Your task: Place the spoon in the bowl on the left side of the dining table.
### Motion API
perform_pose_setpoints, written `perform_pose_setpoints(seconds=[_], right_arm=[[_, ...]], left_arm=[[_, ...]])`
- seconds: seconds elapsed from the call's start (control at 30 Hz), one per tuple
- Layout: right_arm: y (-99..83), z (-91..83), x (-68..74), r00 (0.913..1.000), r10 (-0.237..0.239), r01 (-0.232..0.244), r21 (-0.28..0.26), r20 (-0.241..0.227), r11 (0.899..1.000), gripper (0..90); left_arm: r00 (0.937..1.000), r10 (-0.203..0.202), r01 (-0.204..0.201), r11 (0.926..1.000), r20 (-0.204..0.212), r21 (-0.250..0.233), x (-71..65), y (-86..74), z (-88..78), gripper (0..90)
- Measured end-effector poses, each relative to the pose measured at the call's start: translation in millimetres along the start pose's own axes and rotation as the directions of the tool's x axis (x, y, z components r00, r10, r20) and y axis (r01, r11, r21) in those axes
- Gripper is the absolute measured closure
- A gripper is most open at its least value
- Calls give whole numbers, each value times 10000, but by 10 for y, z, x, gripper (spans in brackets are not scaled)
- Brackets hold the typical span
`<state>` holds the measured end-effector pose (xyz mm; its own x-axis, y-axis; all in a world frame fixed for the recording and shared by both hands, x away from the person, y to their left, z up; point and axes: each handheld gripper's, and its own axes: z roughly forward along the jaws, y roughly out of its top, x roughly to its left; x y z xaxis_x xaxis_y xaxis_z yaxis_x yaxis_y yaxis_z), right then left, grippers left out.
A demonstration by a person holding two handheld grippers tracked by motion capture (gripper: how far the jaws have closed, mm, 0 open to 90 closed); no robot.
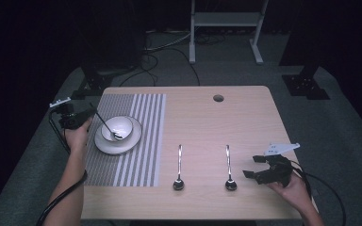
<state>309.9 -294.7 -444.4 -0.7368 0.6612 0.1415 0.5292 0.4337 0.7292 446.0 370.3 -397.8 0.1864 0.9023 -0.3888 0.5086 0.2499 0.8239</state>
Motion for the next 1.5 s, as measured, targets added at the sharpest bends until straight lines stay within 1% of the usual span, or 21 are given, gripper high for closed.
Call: perform_pose_setpoints(seconds=[0.3,0.5,0.63,0.67,0.7,0.73,0.77,0.87,0.9,0.93,0.97,1.0,1.03,1.07,1.1,1.13,1.17,1.23,1.33,1.37,1.5], right_arm=[[7,9,4,10000,-27,27,-18,-25,10000,200],[13,16,7,10000,-54,54,7,-38,10000,199],[18,21,12,10000,-74,74,-12,-55,10000,200],[18,22,15,10000,-67,67,-11,-55,10000,200],[18,22,15,10000,-67,67,-11,-55,10000,200],[17,23,15,10000,-66,66,-7,-58,10000,200],[19,24,12,10000,-64,64,-5,-45,10000,200],[30,24,9,10000,-54,54,-8,-26,10000,199],[39,19,6,10000,-57,57,-41,10,10000,199],[39,17,7,10000,-39,39,-74,14,10000,199],[37,15,6,10000,-13,13,-86,14,10000,199],[37,15,6,10000,-13,13,-86,14,10000,199],[30,14,-3,10000,25,-24,-85,31,10000,196],[27,13,-8,10000,41,-41,-80,44,10000,194],[23,11,-14,10000,42,-41,-85,51,10000,193],[23,11,-14,10000,42,-41,-85,51,10000,193],[20,2,-18,10000,58,-58,-83,62,9999,193],[19,-4,-17,10000,59,-59,-74,78,10000,193],[14,-24,-24,9999,77,-75,-133,104,9999,193],[14,-24,-24,9999,77,-75,-133,104,9999,193],[13,-22,-40,9998,147,-145,-142,102,9998,193]], left_arm=[[10000,4,-4,9999,-29,127,29,-35,-21,794],[9999,139,-138,9996,-61,249,41,-54,-41,779],[9998,141,-138,9996,-109,265,48,-63,-56,745],[10000,-25,26,9997,-48,256,63,-72,-64,716],[10000,-25,26,9997,-48,256,63,-72,-64,691],[9998,-182,181,9995,47,261,74,-83,-68,691],[9997,-234,232,9994,90,275,81,-100,-76,659],[9999,-80,77,9994,61,351,91,-127,-113,601],[9999,-85,82,9993,98,361,93,-130,-136,579],[9999,81,-86,9994,149,329,91,-132,-202,567],[9999,81,-86,9994,149,329,91,-132,-202,553],[9997,214,-219,9991,132,370,89,-135,-239,553],[9994,336,-339,9985,93,420,89,-136,-274,501],[9986,530,-533,9976,78,439,93,-144,-351,482],[9986,530,-533,9976,78,439,93,-144,-351,456],[9985,548,-550,9976,52,429,97,-154,-382,456],[9986,521,-516,9973,-83,526,106,-180,-428,357],[9985,549,-545,9971,-58,530,109,-199,-449,344],[9975,698,-692,9953,-57,676,106,-259,-500,273],[9972,741,-734,9948,-74,712,106,-279,-516,273],[9979,643,-638,9953,-50,731,123,-342,-546,212]])
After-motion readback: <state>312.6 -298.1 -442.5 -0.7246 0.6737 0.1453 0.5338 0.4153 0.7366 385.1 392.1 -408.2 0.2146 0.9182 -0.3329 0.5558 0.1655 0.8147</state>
